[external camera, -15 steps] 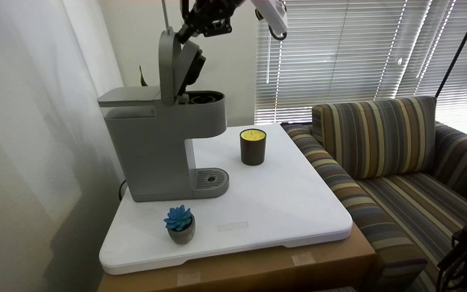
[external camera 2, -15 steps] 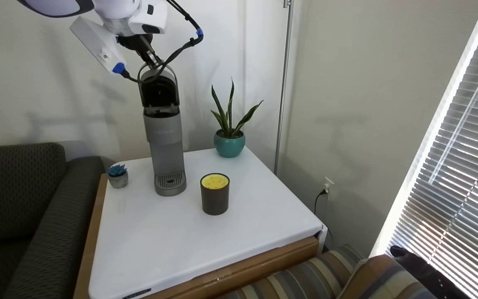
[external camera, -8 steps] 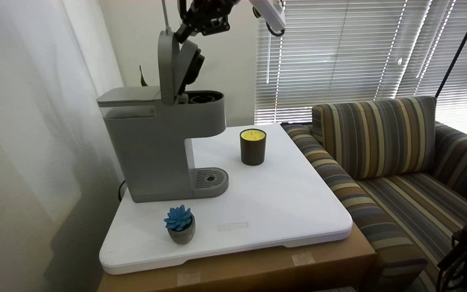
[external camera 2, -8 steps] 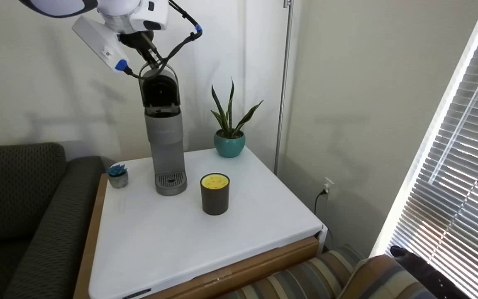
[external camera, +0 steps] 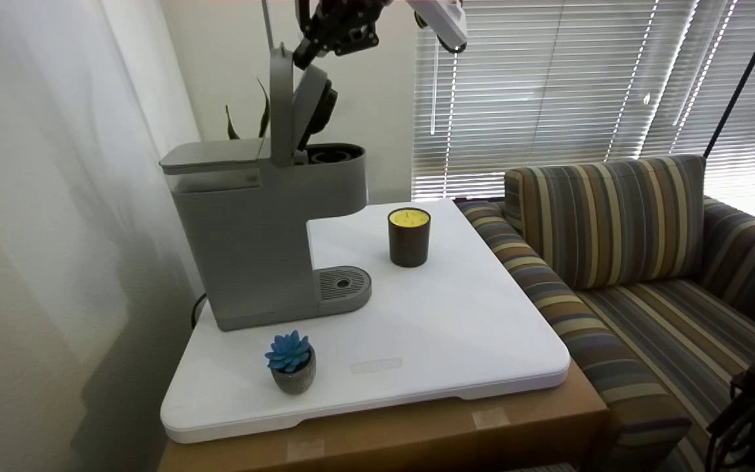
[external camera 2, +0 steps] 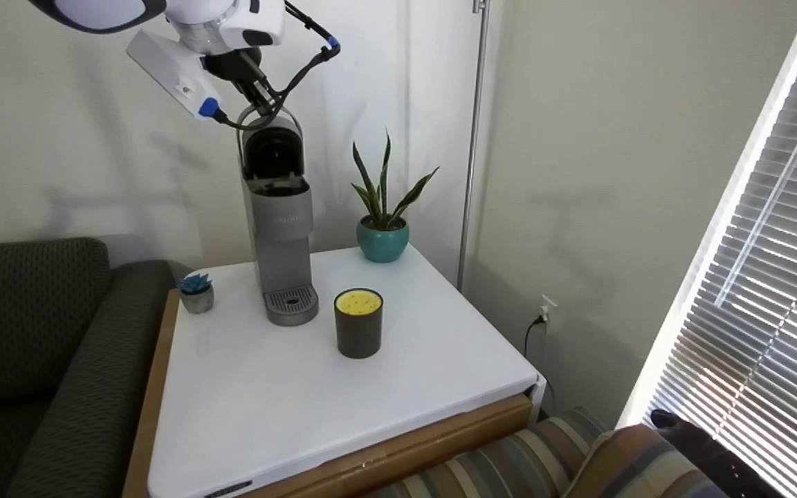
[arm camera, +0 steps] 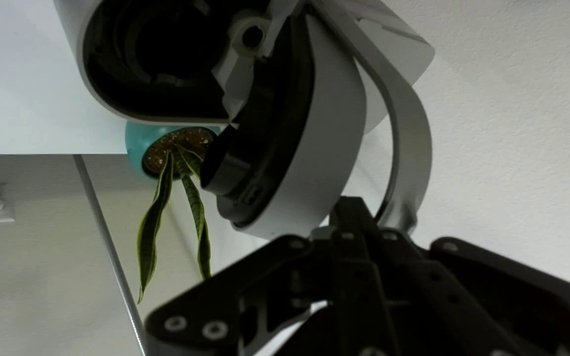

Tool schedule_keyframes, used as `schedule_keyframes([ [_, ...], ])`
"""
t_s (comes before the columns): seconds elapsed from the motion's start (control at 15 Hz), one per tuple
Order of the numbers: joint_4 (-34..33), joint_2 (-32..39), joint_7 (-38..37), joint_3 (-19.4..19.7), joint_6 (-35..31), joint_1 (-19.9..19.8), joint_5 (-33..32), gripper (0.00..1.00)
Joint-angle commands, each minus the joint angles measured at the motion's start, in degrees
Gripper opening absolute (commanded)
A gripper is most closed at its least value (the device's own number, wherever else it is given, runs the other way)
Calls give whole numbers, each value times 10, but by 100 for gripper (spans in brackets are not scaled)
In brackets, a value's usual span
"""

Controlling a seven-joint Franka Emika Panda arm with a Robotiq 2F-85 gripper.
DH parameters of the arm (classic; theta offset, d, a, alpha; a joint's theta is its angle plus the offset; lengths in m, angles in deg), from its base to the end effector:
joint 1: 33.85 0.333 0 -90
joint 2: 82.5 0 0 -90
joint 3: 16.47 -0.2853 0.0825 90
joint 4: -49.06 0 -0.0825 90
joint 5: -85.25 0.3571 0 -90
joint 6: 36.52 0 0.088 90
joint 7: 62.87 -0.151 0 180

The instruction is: Lift up the top compartment of the coffee machine.

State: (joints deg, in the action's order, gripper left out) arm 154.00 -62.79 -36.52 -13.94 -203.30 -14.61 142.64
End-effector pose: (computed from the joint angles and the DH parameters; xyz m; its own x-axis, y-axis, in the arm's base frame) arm 0.6514 0.1529 0.3671 0.7616 -0.2780 0.5853 0.0437 -0.8792 -0.4745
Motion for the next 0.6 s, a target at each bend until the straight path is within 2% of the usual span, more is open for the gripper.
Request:
schedule_keyframes([
  [0.0, 28, -28, -12, 13, -19, 7, -17, 0],
  [0.53, 71, -52, -66, 30, -57, 21, -41, 0],
])
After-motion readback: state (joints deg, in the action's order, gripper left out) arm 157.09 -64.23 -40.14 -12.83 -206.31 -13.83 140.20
